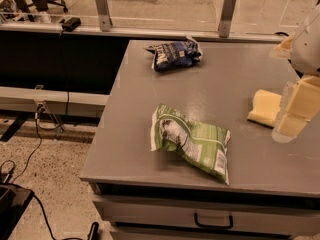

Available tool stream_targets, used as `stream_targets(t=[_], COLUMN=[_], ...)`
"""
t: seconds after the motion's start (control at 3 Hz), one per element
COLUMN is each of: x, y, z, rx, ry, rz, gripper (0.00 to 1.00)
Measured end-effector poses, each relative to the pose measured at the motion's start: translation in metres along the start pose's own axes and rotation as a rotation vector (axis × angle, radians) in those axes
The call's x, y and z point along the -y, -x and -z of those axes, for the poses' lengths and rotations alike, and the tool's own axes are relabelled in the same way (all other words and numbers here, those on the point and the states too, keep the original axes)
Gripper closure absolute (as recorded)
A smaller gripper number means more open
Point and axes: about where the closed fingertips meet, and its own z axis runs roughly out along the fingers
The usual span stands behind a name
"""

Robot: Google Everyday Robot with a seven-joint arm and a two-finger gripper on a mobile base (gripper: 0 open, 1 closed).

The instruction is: Move blue chip bag near green jalapeno chip bag

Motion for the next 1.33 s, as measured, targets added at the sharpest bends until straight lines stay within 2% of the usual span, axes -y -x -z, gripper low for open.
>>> stream_targets(t=[0.33, 0.67, 1.0, 1.33], x=[0.000, 0.007, 0.035, 0.081], y=[0.000, 0.003, 0.013, 0.024], z=[0.000, 0.000, -0.009, -0.030], rx=[0.000, 0.006, 0.020, 0.041], ry=[0.000, -0.022, -0.072, -0.137], rz=[0.000, 0.013, 0.059, 0.124], gripper=[0.00, 0.00, 0.00, 0.00])
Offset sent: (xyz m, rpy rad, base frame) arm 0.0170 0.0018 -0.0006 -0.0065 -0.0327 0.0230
